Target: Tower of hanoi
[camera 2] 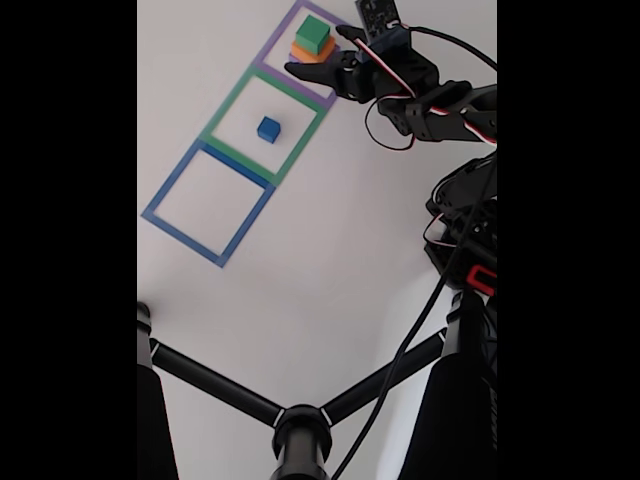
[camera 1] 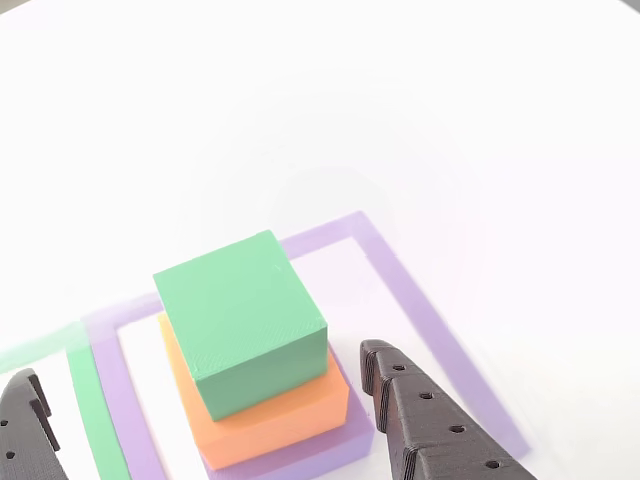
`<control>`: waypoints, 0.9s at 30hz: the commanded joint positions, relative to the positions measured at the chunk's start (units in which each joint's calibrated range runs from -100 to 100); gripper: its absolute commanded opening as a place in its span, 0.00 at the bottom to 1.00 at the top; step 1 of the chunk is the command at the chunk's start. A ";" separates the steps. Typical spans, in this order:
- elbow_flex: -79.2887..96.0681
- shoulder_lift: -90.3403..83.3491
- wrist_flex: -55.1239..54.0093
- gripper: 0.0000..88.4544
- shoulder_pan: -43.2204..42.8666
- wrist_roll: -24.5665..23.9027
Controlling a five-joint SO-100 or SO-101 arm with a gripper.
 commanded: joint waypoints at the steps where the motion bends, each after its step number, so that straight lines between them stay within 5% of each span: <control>1: -2.75 0.17 -2.05 0.41 -0.01 0.00; 27: -5.75 4.85 -4.80 0.30 -2.79 0.00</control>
